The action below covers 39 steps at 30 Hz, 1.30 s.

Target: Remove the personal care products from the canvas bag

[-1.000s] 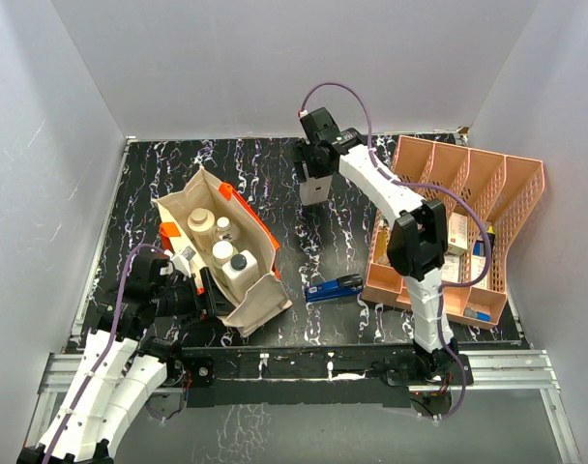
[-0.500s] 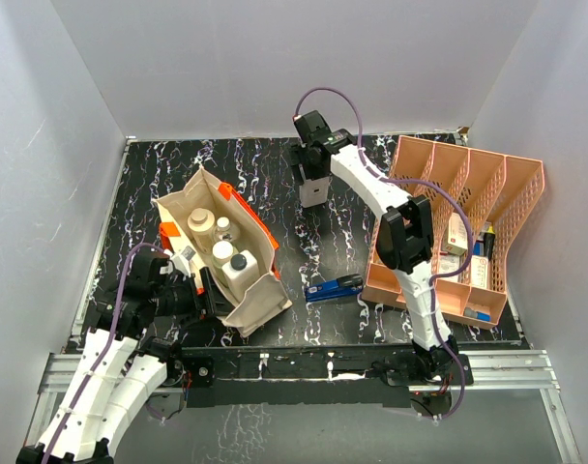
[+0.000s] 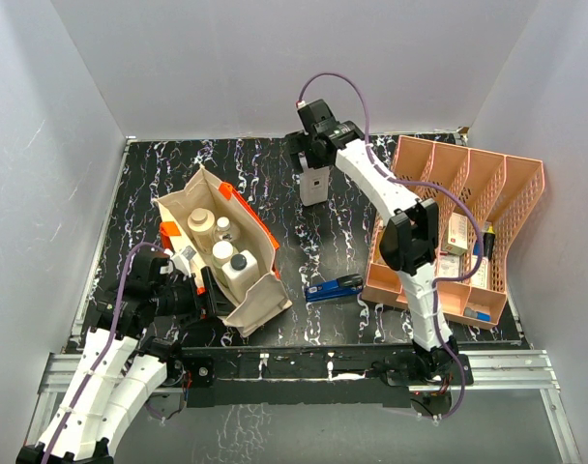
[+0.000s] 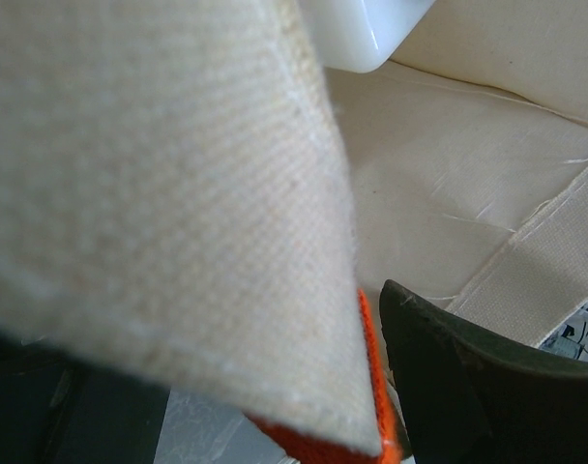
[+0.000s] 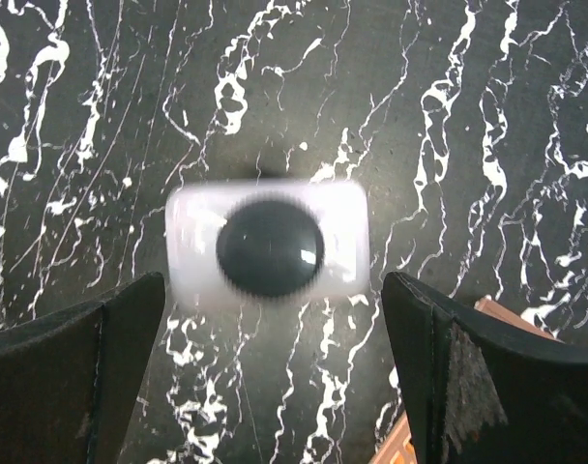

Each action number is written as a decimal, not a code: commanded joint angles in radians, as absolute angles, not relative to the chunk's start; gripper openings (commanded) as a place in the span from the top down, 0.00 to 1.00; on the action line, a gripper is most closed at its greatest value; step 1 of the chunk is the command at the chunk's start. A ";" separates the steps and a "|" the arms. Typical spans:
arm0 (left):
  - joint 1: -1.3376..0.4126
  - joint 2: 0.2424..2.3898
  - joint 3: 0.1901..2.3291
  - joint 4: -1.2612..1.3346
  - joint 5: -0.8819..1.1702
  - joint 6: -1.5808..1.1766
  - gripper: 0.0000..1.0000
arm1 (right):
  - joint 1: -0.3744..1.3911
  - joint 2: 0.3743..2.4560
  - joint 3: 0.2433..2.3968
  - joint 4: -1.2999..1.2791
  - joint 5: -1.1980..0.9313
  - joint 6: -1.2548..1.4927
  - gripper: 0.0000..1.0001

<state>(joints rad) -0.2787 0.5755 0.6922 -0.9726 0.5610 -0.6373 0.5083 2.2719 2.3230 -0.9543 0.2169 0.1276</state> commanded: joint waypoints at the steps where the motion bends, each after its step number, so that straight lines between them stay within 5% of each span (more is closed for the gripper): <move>1: -0.282 0.573 0.690 -0.990 0.610 -0.621 0.22 | 0.509 2.090 2.248 -0.896 0.197 0.108 0.01; 9: -0.281 0.541 0.650 -1.002 0.612 -0.633 0.20 | 0.509 1.736 1.795 -0.711 0.054 0.195 0.00; 16: -0.282 0.542 0.617 -0.988 0.627 -0.645 0.20 | 0.537 1.535 1.645 -0.615 -0.242 0.279 0.01; 19: -0.281 0.555 0.615 -0.971 0.631 -0.645 0.20 | 0.663 1.496 1.660 -0.615 -0.194 0.282 0.01; 28: -0.281 0.574 0.615 -0.953 0.630 -0.642 0.20 | 1.055 1.577 1.799 -0.657 -0.037 0.341 0.06; 39: -0.281 0.545 0.616 -0.968 0.603 -0.655 0.20 | 1.170 1.835 1.953 -0.857 0.266 0.354 0.12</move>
<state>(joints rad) -0.2783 0.5549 0.6205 -0.9234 0.5884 -0.6552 1.1603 1.7699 1.8584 -0.7700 0.1104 0.3328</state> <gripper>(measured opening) 0.804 0.878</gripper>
